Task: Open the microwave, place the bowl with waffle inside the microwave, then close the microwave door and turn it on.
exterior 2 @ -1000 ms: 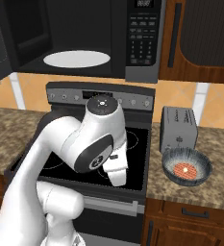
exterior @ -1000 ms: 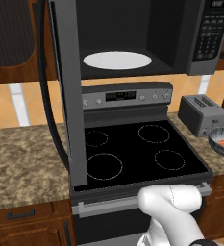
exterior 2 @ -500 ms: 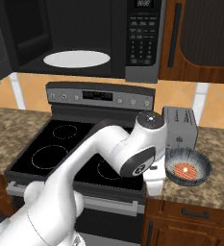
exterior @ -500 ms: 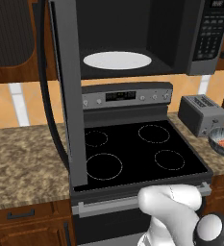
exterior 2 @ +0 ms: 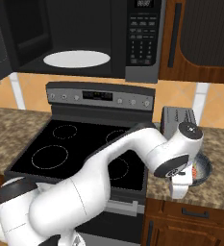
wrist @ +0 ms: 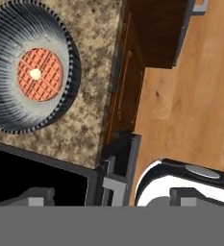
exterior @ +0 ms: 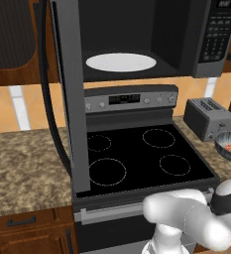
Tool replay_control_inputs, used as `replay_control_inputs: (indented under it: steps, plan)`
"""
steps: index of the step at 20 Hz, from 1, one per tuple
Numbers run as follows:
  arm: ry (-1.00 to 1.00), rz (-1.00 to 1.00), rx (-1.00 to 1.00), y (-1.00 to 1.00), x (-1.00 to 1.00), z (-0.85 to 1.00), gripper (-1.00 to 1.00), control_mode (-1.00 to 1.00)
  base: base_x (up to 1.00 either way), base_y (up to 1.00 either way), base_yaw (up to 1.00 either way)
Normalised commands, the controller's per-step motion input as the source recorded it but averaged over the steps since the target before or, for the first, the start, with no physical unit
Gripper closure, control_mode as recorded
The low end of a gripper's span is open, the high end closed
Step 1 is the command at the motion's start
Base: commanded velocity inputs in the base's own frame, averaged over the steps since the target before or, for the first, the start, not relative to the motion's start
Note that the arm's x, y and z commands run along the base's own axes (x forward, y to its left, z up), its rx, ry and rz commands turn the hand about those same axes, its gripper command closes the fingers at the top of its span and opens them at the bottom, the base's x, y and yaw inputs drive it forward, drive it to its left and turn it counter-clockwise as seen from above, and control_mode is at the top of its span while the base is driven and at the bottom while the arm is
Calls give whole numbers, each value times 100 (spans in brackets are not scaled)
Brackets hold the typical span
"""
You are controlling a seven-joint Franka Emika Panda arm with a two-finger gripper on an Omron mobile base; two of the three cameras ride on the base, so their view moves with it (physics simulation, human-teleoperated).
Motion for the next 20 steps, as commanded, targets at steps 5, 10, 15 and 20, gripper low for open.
replay_control_inputs:
  steps: [5, 10, 15, 20]
  plan:
    - [15, 0, 9, -42, 57, -29, -100, -100, 0, 0, 0]
    - [8, 0, 6, -39, 44, -45, -100, -100, 0, 0, 0]
    - [4, 0, 4, -32, 41, -44, -100, -100, 0, 0, 0]
    - [1, 0, 4, -35, 38, -36, -100, -100, 0, 0, 0]
